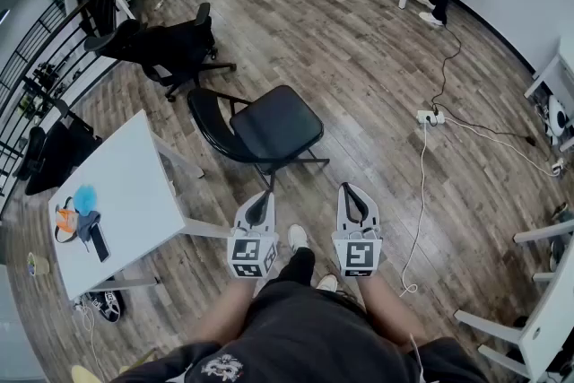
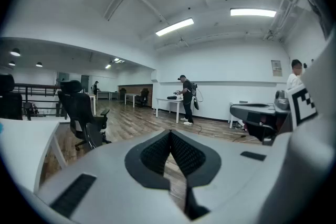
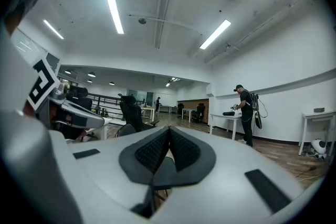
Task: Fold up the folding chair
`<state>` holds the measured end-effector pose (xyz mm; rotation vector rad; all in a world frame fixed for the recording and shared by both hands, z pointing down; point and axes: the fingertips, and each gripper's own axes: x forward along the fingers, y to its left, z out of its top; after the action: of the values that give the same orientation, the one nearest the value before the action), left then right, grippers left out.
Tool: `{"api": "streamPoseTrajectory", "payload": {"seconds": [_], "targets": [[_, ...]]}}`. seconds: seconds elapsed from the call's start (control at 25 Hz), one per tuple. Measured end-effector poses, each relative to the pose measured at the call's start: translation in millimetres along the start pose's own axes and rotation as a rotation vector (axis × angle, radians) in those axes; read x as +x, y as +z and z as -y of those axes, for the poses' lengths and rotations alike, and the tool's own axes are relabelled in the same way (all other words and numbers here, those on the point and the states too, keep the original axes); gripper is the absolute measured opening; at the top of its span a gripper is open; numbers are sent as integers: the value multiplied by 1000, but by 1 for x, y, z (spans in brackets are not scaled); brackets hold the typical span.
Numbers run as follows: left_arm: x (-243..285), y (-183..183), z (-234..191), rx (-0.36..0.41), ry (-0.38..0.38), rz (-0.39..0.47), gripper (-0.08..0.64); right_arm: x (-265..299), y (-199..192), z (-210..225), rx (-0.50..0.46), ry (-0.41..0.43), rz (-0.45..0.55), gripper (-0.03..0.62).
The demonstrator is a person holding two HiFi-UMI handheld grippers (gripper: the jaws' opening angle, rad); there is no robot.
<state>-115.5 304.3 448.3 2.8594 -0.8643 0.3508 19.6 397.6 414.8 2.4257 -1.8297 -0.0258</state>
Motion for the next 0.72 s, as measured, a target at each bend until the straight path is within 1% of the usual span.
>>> {"api": "streamPoseTrajectory", "payload": {"seconds": [0.16, 0.4, 0.44, 0.6, 0.72], "targets": [[49, 5, -27, 1, -39, -9, 6, 60, -8, -3, -13, 19, -16, 15], [108, 25, -83, 0, -42, -18, 6, 149, -6, -14, -23, 44, -39, 15], [116, 28, -92, -7, -42, -19, 6, 161, -6, -17, -27, 49, -41, 15], [143, 36, -126, -73, -48, -16, 6, 202, -4, -30, -44, 78, -48, 15], [153, 37, -146, -81, -30, -22, 6, 224, -5, -40, -42, 100, -55, 15]]}}
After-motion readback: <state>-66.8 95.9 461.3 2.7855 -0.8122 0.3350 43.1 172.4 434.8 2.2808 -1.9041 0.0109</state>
